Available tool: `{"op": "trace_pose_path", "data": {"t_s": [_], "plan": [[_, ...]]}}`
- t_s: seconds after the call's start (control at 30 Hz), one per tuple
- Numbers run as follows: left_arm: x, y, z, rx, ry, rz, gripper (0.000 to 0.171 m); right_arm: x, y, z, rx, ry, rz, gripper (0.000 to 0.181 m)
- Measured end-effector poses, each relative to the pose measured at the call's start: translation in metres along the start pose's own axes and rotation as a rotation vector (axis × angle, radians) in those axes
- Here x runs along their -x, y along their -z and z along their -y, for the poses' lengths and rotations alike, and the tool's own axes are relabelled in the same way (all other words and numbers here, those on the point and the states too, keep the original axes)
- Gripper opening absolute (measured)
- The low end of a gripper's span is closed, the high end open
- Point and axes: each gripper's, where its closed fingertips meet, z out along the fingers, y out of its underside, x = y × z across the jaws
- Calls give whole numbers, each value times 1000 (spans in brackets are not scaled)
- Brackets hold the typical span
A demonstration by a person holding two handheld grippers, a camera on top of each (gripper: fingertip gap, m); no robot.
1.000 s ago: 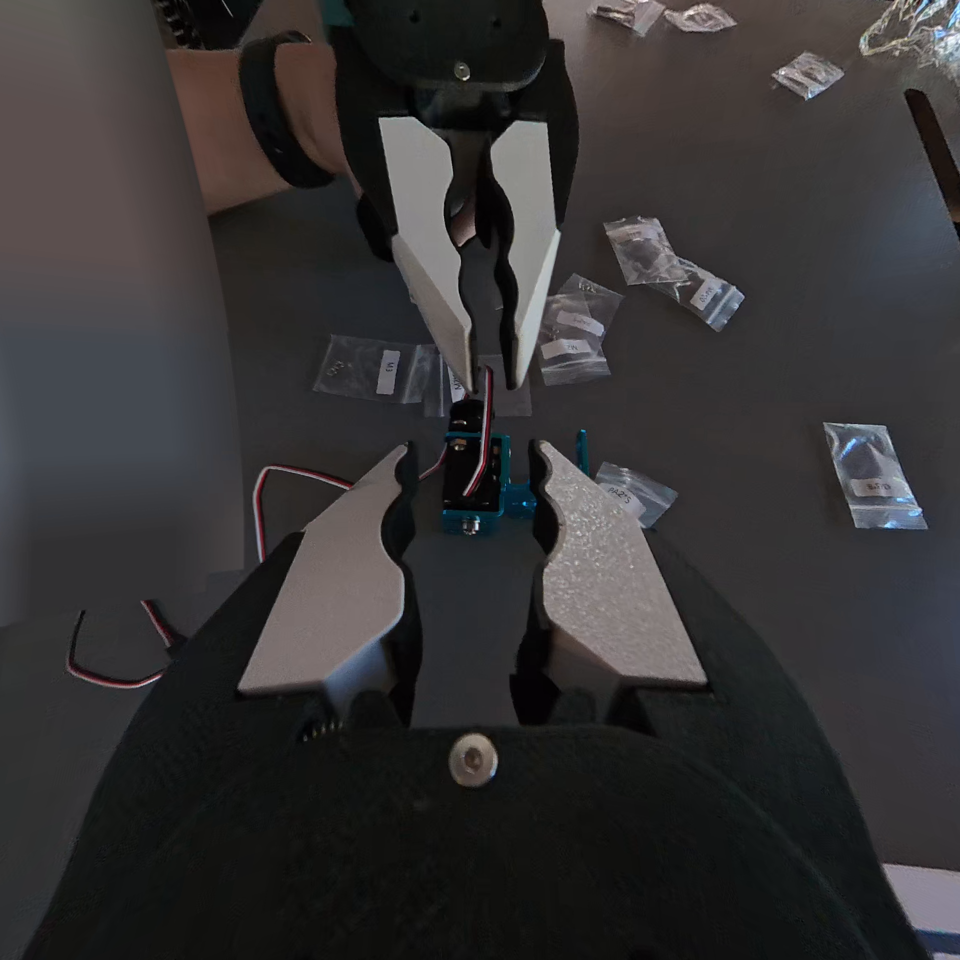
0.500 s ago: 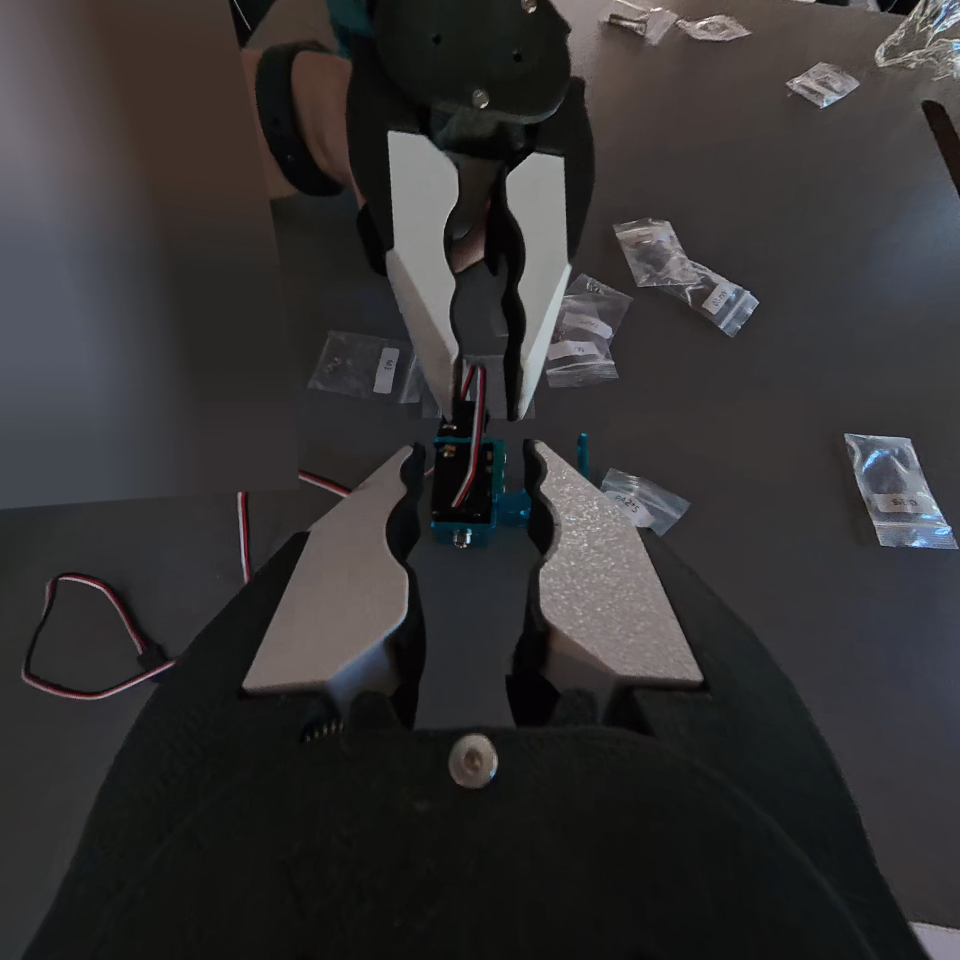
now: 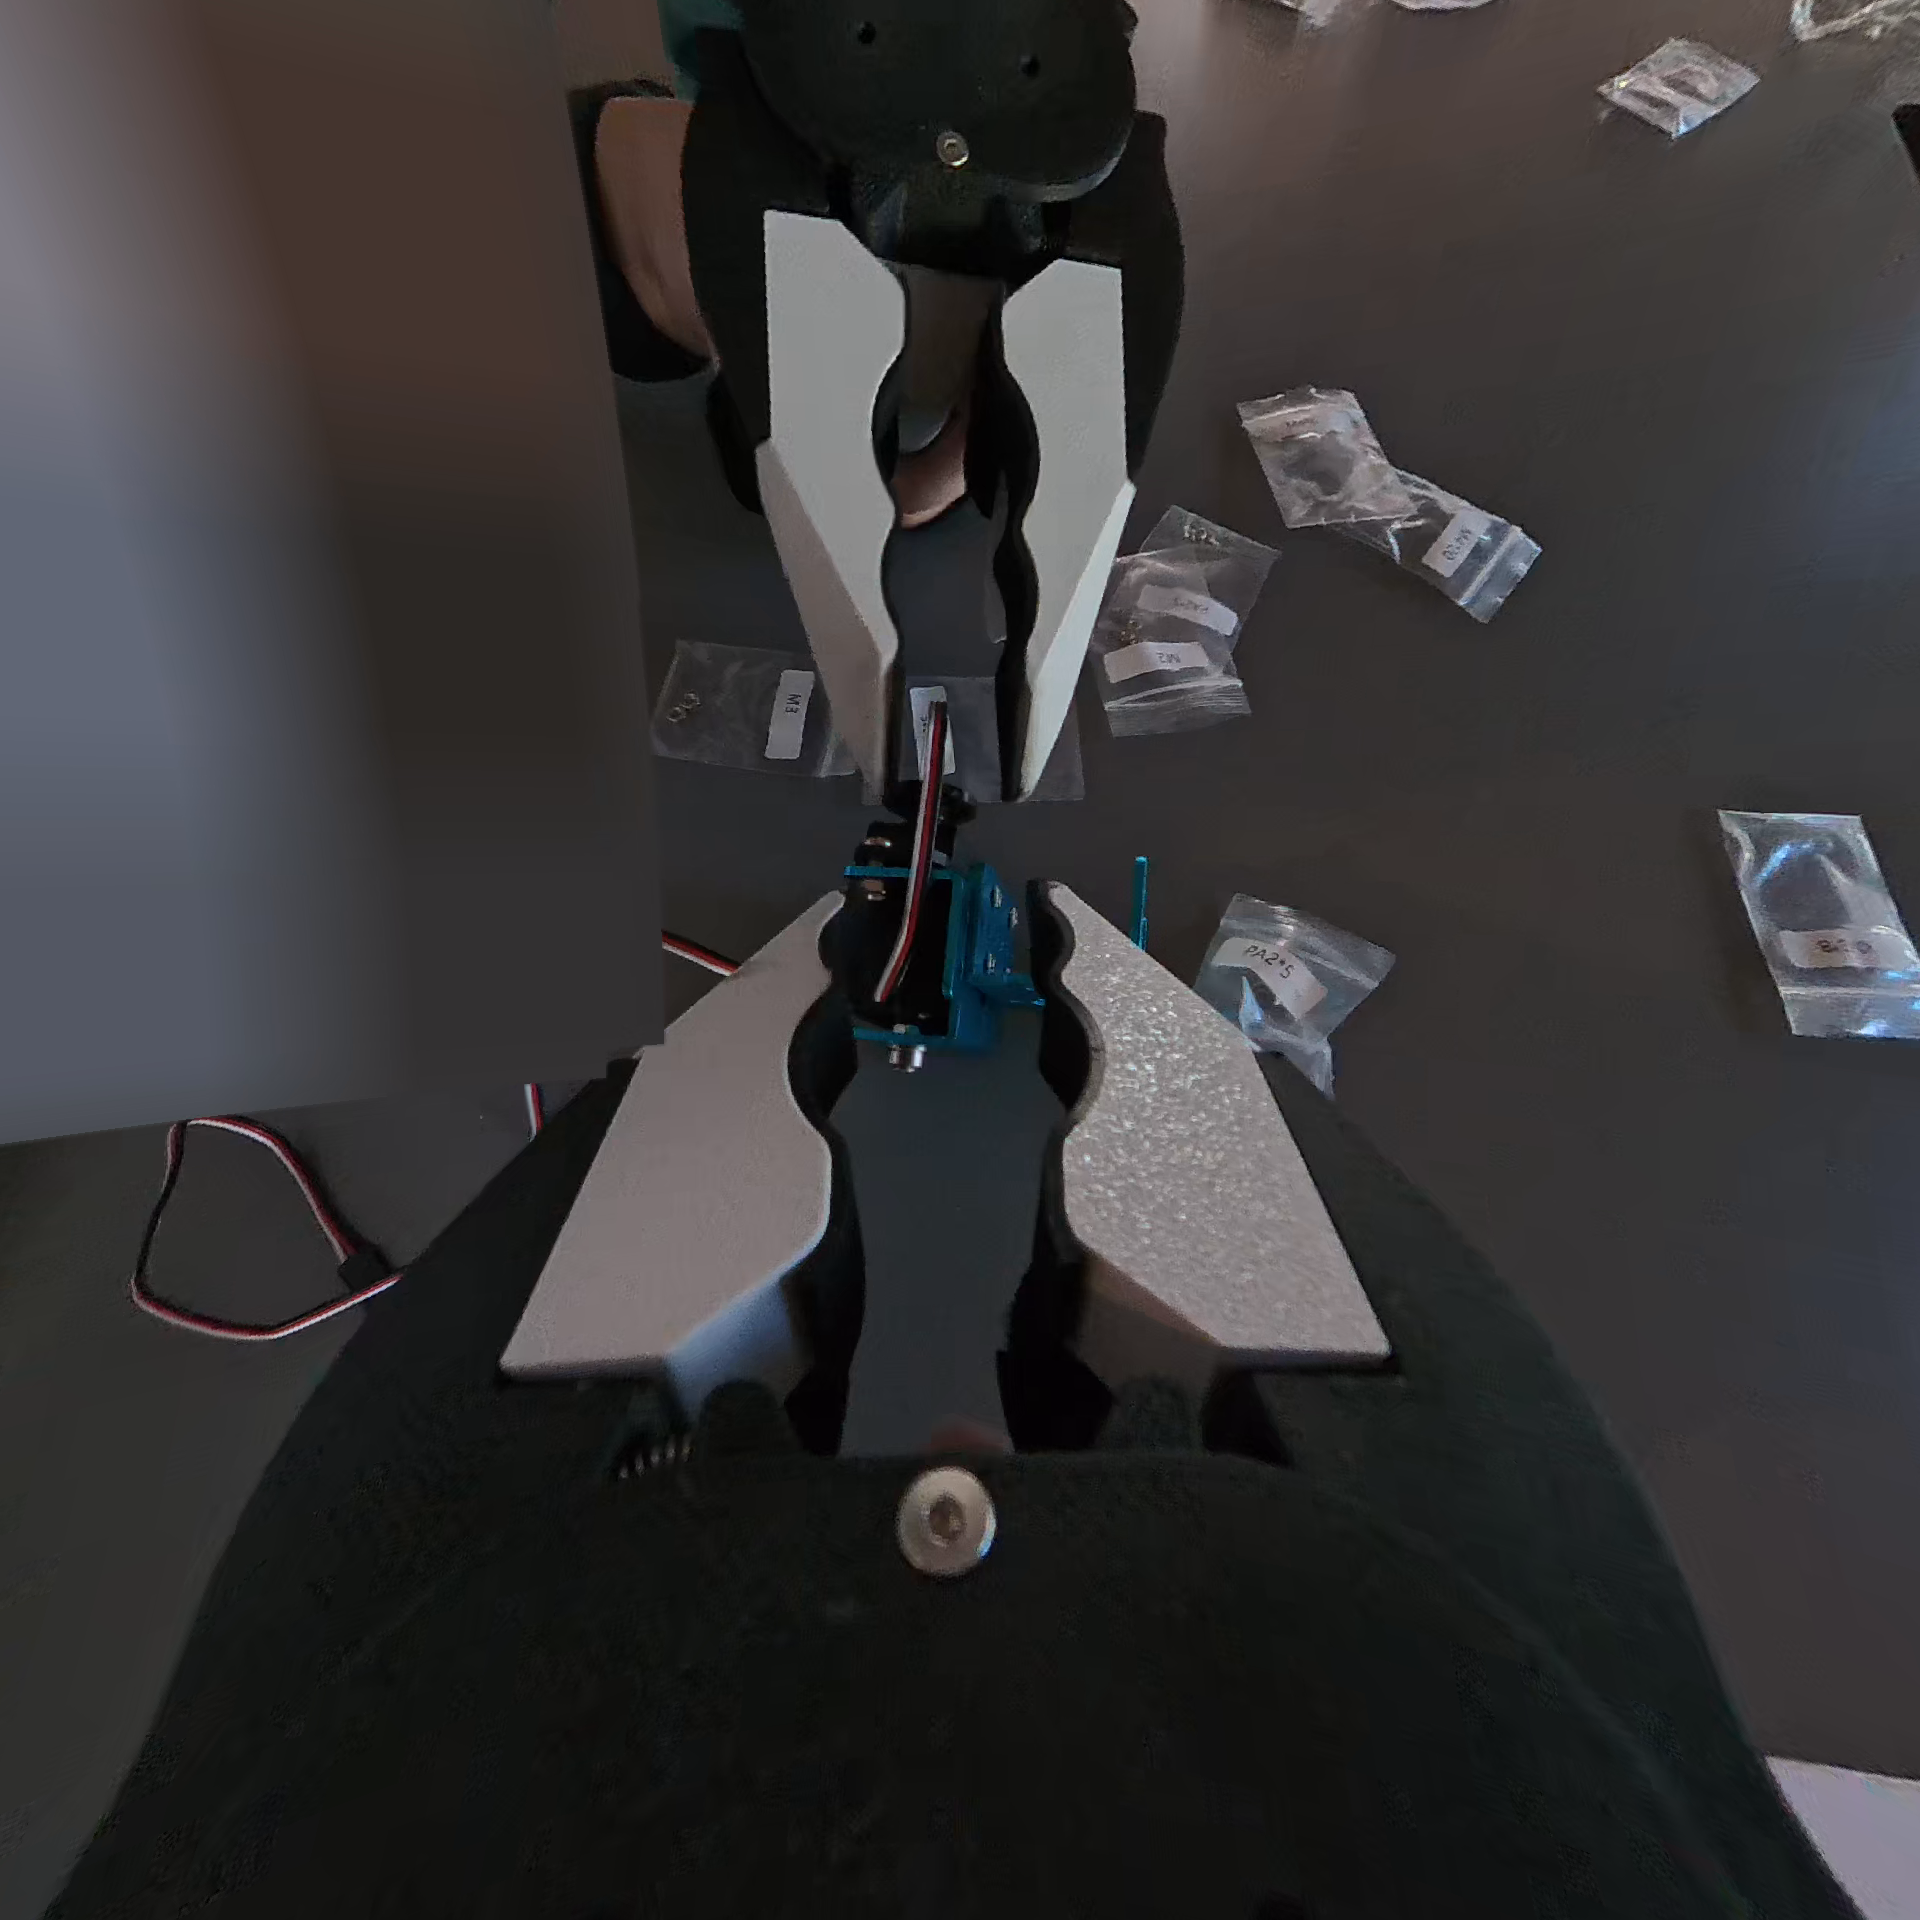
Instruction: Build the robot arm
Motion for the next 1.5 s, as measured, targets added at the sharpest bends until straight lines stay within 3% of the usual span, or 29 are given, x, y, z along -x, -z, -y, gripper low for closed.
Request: {"op": "trace_pose_path", "data": {"t_s": [0.53, 0.77, 1.3, 1.5], "plan": [[10, 0, 4, -26, 103, 10, 10, 9, -5, -4, -14, 52, 11, 30], [15, -10, -4, 36, 128, 54, 18, 9, -2, 0, -45, 39, 19, 31], [8, -11, -3, 26, 123, 19, 13, 10, -4, -1, -70, -10, 56, 24], [2, -5, 0, 1, 120, -21, 24, 9, -3, 0, -94, -46, 73, 24]]}}
